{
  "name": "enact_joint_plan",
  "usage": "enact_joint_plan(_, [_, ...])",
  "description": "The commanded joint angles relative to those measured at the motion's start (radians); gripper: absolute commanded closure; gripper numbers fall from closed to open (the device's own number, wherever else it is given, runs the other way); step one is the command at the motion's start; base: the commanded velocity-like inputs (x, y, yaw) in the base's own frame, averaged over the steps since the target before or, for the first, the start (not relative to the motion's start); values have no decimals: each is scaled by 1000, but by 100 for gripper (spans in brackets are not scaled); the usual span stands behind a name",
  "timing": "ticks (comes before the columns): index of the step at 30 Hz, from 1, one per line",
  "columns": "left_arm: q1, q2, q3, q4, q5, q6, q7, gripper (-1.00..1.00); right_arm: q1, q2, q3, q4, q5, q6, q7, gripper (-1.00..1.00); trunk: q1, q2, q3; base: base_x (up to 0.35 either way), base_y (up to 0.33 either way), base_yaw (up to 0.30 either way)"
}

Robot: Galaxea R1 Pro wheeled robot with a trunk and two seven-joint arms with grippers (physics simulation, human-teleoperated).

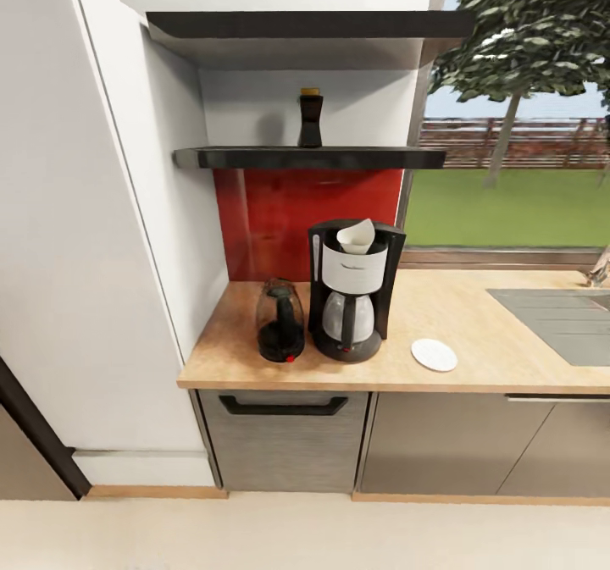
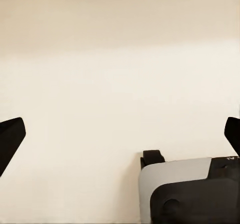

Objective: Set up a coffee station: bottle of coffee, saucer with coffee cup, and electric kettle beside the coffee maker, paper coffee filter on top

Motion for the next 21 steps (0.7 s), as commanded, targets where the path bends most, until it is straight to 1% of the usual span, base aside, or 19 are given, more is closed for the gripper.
enact_joint_plan(1, [5, 1, 9, 4, -11, 10, -1, -100, -7, 7, 0, -5, 11, 2, -3, -100, 1, -2, -2, 0, 0, 0])
enact_joint_plan(2, [11, 1, 8, 10, -11, 11, -3, -100, -12, 12, 6, -11, 11, 4, -1, -100, 1, -2, -2, 0, 0, 0])
enact_joint_plan(4, [23, 1, 8, 21, -11, 12, -15, -100, -19, 21, -3, -11, 11, -8, 4, -100, 1, -2, -2, 0, 0, 0])
enact_joint_plan(8, [46, 6, 9, 44, -11, 12, -23, -100, -24, 13, -25, 8, 14, -20, 4, -100, 1, -2, -2, 0, 0, 0])
enact_joint_plan(11, [63, 12, 10, 61, -11, 12, -13, -100, -25, 16, -27, 4, 13, -34, 2, -100, 1, -2, -2, 0, 0, 0])
enact_joint_plan(15, [70, 10, 7, 84, -10, 11, 10, -100, -26, 38, -24, -12, 13, -46, 5, -100, 1, -2, -2, -59, 58, 0])
enact_joint_plan(21, [70, 3, 6, 117, -9, 11, 43, -100, -26, 72, -20, -46, 14, -79, 11, -100, 1, -2, -2, -198, 192, 0])
